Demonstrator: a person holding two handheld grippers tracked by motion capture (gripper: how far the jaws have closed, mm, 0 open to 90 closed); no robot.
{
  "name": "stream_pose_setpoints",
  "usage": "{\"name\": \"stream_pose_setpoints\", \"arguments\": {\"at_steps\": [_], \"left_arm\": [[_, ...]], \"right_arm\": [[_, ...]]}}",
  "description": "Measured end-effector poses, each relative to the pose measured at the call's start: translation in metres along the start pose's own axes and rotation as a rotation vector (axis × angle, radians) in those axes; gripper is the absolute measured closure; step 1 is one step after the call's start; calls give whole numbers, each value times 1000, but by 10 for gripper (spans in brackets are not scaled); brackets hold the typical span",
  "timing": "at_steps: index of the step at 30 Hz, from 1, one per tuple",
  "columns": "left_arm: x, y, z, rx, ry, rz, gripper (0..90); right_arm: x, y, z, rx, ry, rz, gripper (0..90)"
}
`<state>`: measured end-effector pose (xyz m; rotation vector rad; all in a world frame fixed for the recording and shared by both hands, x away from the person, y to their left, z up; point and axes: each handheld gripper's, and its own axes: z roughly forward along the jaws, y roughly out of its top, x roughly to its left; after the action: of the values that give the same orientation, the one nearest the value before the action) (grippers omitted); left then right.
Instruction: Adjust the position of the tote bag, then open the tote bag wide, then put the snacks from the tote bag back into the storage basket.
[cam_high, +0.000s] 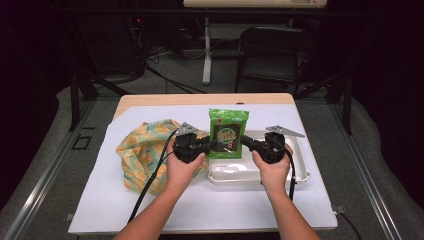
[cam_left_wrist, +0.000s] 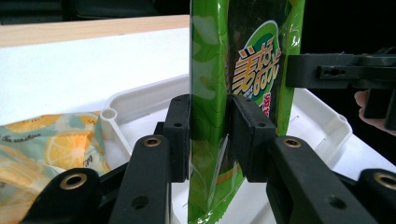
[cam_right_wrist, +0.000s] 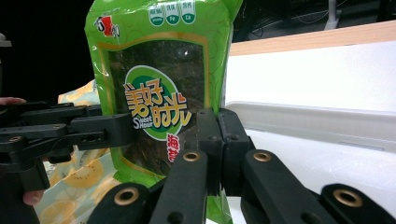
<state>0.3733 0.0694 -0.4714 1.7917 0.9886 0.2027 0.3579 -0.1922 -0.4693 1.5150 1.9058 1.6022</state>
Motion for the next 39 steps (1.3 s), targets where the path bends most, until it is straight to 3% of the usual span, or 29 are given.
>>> {"name": "stream_pose_setpoints", "arguments": {"at_steps": [19,28,39], "left_arm": [[-3,5,12,17,3,-32,679],[-3,13,15,16,-4,-51,680],[-2,18,31,29,0,-60,676]], "right_arm": [[-6,1,-2,-6,-38,-1,888],[-5,9,-2,-19,-60,-31,882],[-17,12,2,-22,-77,-15,859]]}}
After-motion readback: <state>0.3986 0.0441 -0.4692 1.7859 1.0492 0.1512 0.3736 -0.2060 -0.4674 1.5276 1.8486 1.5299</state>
